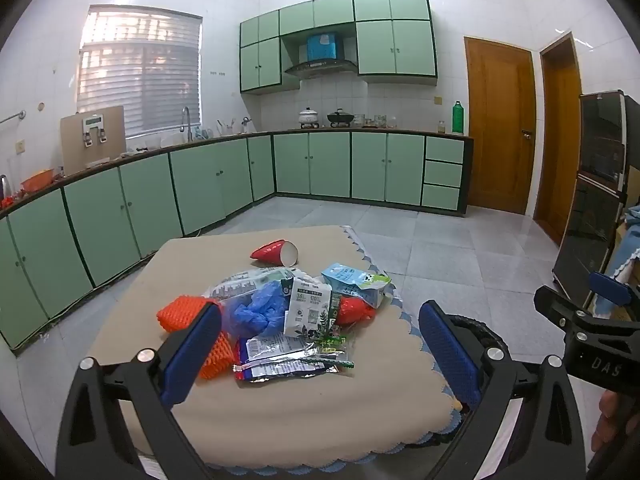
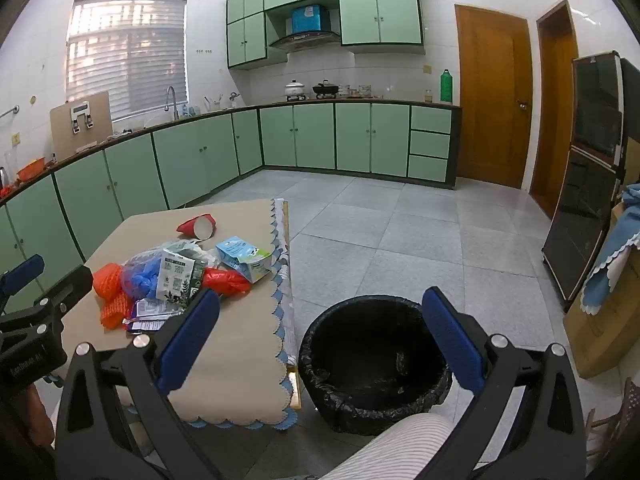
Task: Collect trash
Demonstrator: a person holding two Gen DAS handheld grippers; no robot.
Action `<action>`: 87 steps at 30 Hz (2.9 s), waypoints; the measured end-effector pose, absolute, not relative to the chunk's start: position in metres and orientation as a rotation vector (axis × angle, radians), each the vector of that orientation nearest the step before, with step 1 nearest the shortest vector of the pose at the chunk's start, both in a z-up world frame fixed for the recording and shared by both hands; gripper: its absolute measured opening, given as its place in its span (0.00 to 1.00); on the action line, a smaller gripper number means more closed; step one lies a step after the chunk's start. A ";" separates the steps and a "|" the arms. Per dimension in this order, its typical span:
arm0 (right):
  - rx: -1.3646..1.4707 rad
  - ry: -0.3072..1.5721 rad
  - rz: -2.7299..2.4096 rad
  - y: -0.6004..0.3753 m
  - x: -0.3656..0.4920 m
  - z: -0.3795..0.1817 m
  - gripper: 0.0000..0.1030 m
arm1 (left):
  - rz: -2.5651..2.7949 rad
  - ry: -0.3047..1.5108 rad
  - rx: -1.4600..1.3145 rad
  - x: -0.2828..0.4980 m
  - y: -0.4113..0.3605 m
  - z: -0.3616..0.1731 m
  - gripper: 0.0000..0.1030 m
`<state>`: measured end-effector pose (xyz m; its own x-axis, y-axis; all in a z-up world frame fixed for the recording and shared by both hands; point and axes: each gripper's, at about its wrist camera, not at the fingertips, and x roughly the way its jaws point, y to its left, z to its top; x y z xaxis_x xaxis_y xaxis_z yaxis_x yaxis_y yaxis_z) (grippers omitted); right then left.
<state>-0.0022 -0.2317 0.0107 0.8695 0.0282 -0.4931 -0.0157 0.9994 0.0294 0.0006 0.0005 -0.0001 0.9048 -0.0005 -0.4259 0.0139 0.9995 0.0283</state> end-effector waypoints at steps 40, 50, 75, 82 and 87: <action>0.028 0.516 0.021 -0.234 -0.002 0.011 0.95 | -0.002 0.428 0.043 0.002 0.004 0.002 0.94; 0.030 0.517 0.023 -0.234 -0.002 0.010 0.95 | -0.002 0.427 0.044 0.002 0.003 0.002 0.94; 0.031 0.517 0.022 -0.234 -0.001 0.009 0.95 | 0.002 0.425 0.045 0.002 0.005 0.000 0.94; 0.031 0.517 0.022 -0.234 -0.001 0.009 0.95 | 0.002 0.425 0.045 0.002 0.005 0.000 0.94; 0.031 0.517 0.023 -0.234 -0.001 0.009 0.95 | 0.002 0.425 0.046 0.002 0.005 0.000 0.94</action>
